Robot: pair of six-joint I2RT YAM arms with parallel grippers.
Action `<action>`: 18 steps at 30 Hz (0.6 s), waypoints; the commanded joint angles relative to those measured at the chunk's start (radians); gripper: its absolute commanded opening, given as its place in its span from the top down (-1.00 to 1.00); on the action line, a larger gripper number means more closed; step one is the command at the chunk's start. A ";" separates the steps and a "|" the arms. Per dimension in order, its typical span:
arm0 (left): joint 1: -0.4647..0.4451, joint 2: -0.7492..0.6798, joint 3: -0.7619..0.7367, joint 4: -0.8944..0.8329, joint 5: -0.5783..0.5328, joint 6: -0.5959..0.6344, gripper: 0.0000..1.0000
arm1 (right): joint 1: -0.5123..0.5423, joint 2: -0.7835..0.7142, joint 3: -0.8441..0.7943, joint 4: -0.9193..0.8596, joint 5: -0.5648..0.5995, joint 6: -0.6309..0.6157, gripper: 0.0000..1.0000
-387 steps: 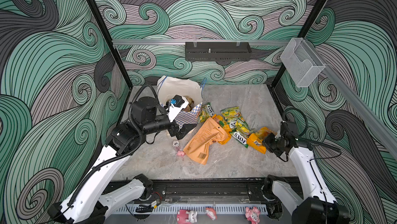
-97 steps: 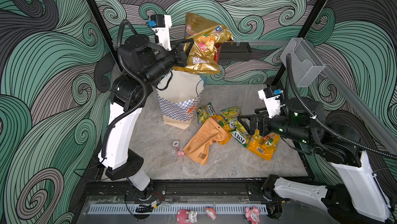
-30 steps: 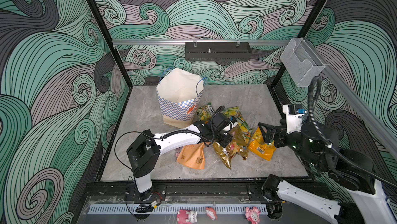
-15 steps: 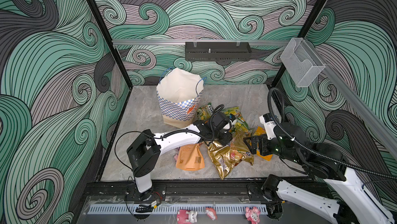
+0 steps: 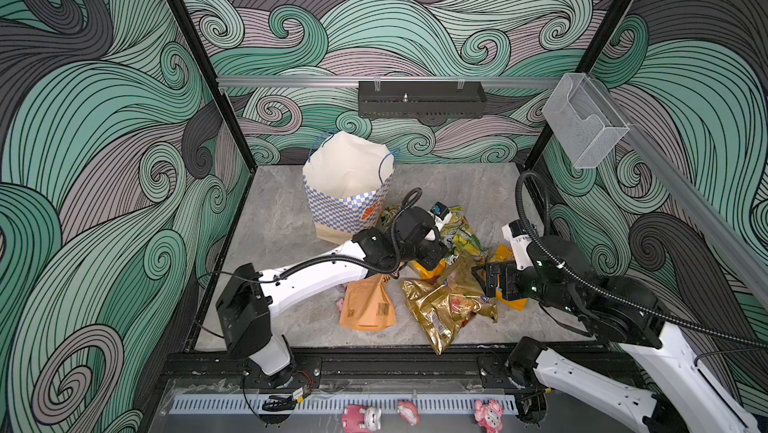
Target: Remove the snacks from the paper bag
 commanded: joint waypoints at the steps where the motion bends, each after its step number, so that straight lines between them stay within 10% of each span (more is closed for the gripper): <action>1: 0.005 -0.149 -0.027 0.005 -0.213 0.004 -0.24 | -0.076 0.050 0.020 -0.005 0.024 -0.067 -0.99; 7: 0.103 -0.357 -0.133 -0.049 -0.400 0.020 -0.66 | -0.296 0.146 -0.038 0.122 -0.023 -0.141 -0.99; 18: 0.575 -0.633 -0.506 -0.094 -0.459 -0.058 -0.97 | -0.587 0.155 -0.332 0.502 0.051 -0.213 -0.99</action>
